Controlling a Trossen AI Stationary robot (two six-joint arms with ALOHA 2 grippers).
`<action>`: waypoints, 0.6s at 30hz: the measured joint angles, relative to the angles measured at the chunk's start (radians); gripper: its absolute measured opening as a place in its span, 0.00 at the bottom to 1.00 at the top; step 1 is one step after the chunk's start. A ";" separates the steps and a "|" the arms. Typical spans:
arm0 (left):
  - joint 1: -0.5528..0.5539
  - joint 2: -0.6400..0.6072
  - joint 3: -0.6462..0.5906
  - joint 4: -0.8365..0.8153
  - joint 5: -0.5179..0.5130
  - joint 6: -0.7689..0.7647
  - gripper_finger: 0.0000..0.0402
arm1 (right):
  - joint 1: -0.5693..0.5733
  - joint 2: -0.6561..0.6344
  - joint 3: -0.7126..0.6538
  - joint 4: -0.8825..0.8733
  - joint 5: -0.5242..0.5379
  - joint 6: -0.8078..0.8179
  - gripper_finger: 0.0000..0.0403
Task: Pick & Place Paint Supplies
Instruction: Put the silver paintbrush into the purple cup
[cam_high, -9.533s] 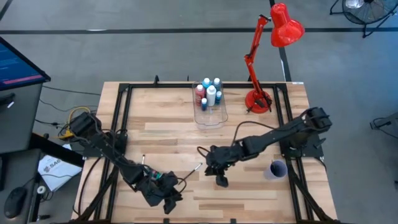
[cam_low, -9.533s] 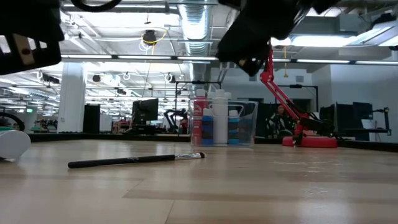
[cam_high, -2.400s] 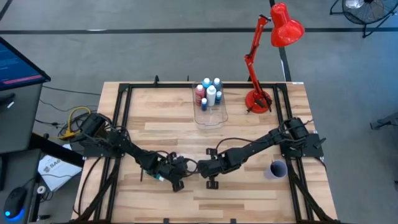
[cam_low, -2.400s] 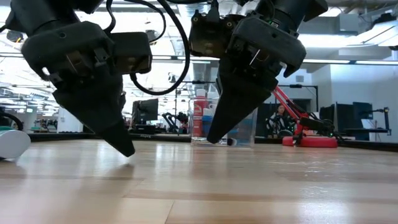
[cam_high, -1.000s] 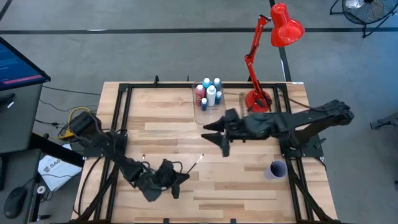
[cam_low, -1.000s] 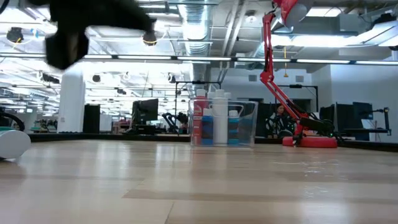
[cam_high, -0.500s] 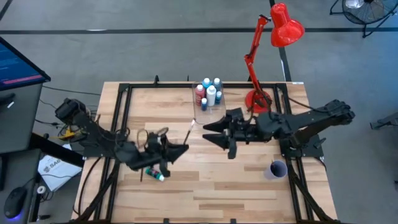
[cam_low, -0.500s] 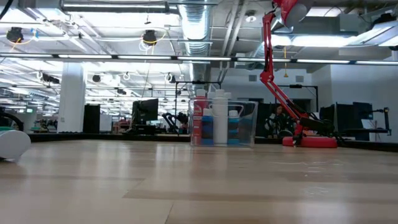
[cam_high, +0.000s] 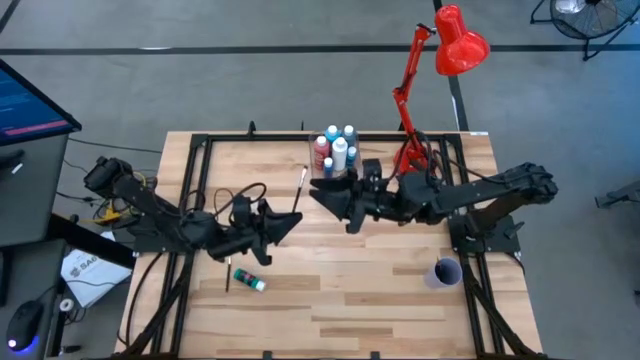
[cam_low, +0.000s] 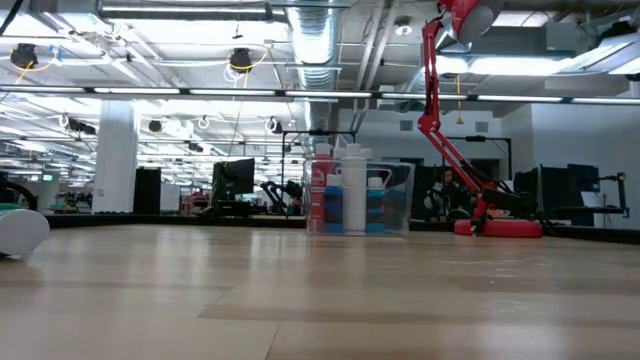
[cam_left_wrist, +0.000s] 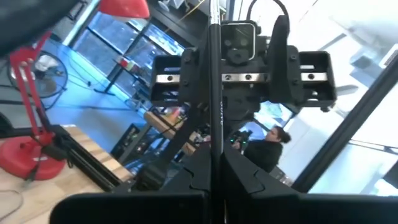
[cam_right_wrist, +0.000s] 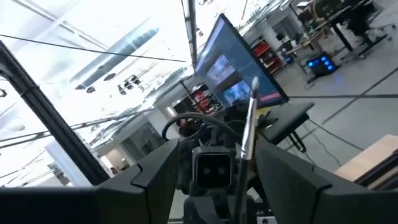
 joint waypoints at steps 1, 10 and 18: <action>0.000 -0.002 0.000 -0.001 -0.003 0.008 0.00 | -0.007 0.000 0.000 -0.001 0.007 0.000 0.50; 0.013 -0.006 0.000 0.002 -0.013 0.021 0.00 | -0.056 0.001 0.000 0.010 0.022 -0.019 0.52; 0.054 -0.021 0.000 0.005 0.033 -0.047 0.00 | -0.076 0.001 0.000 0.030 0.022 0.006 0.52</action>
